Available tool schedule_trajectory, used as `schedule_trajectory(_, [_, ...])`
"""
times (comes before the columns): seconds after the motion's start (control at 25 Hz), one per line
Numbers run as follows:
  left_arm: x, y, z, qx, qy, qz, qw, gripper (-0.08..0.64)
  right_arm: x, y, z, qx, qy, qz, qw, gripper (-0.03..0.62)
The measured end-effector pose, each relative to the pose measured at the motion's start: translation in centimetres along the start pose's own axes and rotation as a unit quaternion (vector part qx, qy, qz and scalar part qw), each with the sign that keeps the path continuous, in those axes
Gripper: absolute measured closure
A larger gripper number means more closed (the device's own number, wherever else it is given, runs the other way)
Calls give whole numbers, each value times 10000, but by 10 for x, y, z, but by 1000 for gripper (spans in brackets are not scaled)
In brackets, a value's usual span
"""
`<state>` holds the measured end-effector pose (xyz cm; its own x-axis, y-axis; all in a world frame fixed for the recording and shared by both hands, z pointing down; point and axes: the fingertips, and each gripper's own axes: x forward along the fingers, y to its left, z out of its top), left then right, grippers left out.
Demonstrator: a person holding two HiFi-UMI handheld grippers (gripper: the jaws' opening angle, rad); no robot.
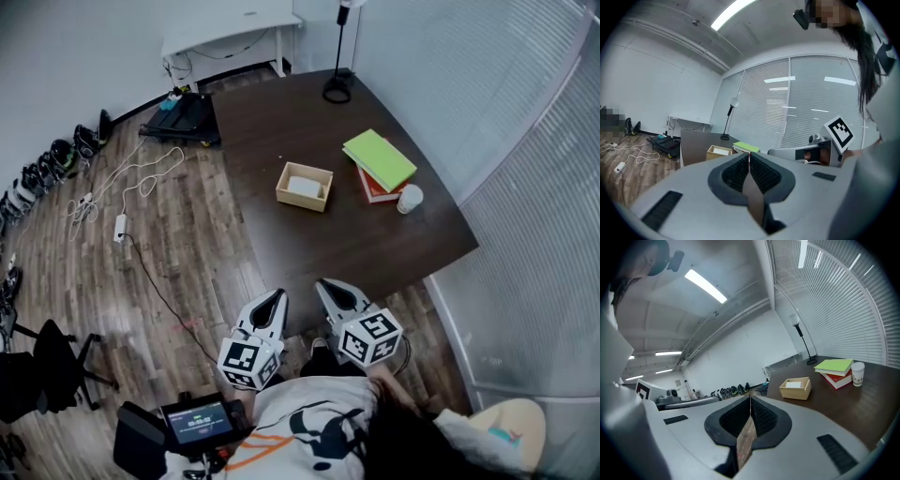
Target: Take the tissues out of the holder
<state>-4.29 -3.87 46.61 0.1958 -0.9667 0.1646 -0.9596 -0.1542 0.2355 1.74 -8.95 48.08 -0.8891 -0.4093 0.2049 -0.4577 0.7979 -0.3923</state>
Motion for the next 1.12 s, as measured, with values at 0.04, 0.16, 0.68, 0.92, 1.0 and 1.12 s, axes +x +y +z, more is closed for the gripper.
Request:
schedule_trajectory(0.04, [8, -4, 0, 0, 10, -1, 10000, 560, -1, -7, 2, -16, 20, 8, 10000, 581])
schedule_trajectory(0.16, [29, -13, -3, -17, 68, -2, 10000, 560, -4, -28, 6, -22, 79, 24, 10000, 581])
schedule_trajectory(0.68, [57, -31, -10, 91, 347, 165, 9992, 560, -2, -69, 4, 335, 155, 212, 9991, 581])
schedule_trajectory(0.92, [49, -26, -19, 74, 460, 339, 9983, 560, 1, -71, -3, 408, 201, 268, 9986, 581])
schedule_trajectory(1.0, [51, -23, -20, 63, 478, 340, 9983, 560, 2, -73, -6, 431, 234, 262, 9985, 581])
schedule_trajectory(1.12, [57, -19, -19, 64, 482, 267, 9985, 560, 4, -75, -9, 444, 286, 211, 9984, 581])
